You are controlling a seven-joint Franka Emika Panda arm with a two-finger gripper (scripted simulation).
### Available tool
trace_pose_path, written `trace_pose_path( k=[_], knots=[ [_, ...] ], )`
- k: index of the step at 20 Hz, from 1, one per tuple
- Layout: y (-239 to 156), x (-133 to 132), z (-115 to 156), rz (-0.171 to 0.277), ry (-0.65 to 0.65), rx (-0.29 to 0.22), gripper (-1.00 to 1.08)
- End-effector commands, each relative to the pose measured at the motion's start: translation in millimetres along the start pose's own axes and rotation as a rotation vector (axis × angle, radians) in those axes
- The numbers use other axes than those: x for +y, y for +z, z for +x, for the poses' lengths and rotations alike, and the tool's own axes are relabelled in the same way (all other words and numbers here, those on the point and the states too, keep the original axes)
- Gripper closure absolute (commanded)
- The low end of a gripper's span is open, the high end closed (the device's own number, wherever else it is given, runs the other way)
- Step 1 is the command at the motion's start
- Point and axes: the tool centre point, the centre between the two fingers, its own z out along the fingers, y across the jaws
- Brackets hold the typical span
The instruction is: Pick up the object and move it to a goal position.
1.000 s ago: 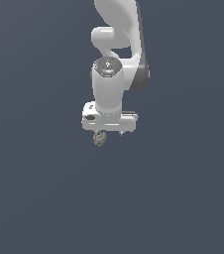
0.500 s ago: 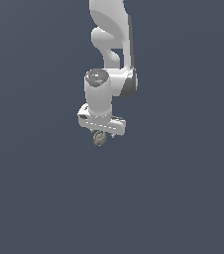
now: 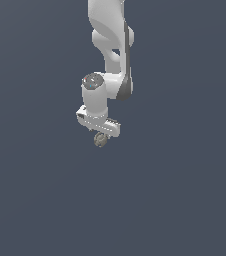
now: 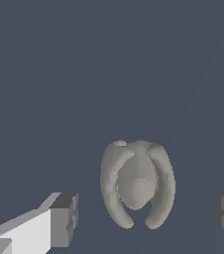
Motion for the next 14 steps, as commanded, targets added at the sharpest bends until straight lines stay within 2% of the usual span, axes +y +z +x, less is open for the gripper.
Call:
trace_pose_path(
  k=[1,7,14],
  knots=[
    [1,2,-1,0.000,0.010,0.001,-0.92],
    [9,1,-1,0.000,0.005,0.000,-0.92],
    [41,2,-2,0.000,0.009,0.001,-0.92]
  ],
)
